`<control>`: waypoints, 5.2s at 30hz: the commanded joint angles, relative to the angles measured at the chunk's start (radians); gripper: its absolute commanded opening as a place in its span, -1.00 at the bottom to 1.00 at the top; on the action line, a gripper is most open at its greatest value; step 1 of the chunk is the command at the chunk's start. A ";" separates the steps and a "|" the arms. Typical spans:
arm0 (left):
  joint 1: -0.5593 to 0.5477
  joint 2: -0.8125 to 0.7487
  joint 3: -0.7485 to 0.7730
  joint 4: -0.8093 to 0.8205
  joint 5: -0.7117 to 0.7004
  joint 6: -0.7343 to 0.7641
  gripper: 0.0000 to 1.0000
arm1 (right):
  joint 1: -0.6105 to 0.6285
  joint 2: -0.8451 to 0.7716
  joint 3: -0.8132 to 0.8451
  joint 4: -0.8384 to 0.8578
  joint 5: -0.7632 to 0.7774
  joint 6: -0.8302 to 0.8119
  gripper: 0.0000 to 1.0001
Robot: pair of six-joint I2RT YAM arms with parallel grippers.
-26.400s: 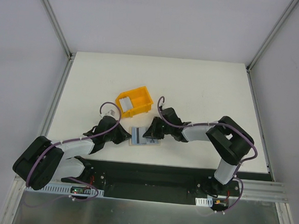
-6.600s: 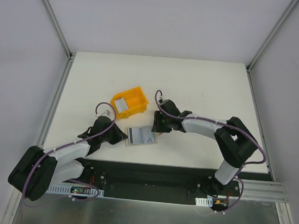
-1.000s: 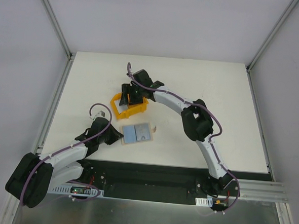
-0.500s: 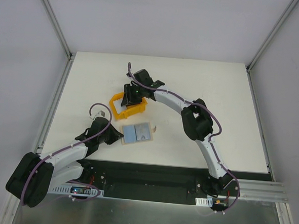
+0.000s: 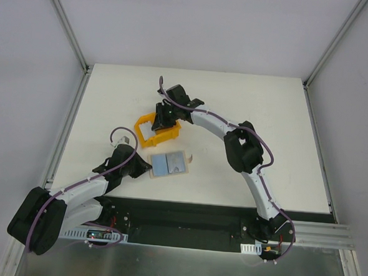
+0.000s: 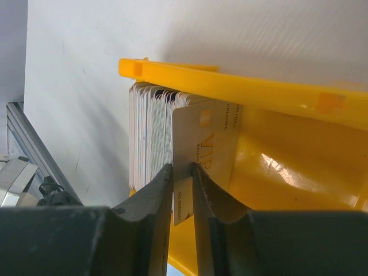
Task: Put the credit cards into the card holder
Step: Pick up the credit card from the storage box, then insert the credit card into the card holder.
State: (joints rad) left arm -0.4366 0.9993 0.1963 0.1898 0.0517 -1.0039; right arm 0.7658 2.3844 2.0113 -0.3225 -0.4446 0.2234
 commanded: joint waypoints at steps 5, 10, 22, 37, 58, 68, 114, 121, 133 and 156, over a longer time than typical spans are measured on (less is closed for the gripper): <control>0.012 0.021 0.002 -0.049 0.007 0.028 -1.00 | -0.013 -0.110 -0.026 0.046 -0.037 0.022 -0.65; 0.012 0.027 0.005 -0.047 0.008 0.030 -1.00 | -0.020 -0.122 -0.045 0.063 -0.033 0.028 -0.70; 0.013 0.033 0.000 -0.046 0.013 0.028 -1.00 | -0.019 -0.080 -0.052 0.022 0.064 0.037 -0.74; 0.015 0.028 -0.006 -0.043 0.011 0.028 -1.00 | -0.002 -0.005 0.072 -0.084 0.092 -0.001 -0.55; 0.016 0.033 -0.006 -0.043 0.025 0.033 -1.00 | 0.024 -0.065 0.141 -0.165 0.277 -0.131 -0.99; 0.016 0.041 0.003 -0.043 0.030 0.037 -1.00 | 0.064 -0.312 -0.035 -0.089 0.568 -0.241 -0.99; 0.016 0.065 0.032 -0.044 0.054 0.045 -1.00 | 0.101 -0.760 -1.026 0.503 0.126 0.267 -0.99; 0.015 0.070 0.034 -0.046 0.060 0.039 -1.00 | 0.092 -0.725 -1.105 0.588 0.149 0.327 -0.99; 0.016 0.068 0.032 -0.044 0.062 0.041 -1.00 | 0.055 -0.611 -1.154 0.681 0.126 0.370 -0.99; 0.016 0.087 0.037 -0.044 0.059 0.044 -1.00 | 0.047 -0.496 -1.200 0.784 0.100 0.427 -0.99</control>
State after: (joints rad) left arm -0.4297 1.0618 0.2268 0.2043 0.1047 -0.9844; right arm 0.8131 1.8477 0.8230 0.4778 -0.3534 0.6544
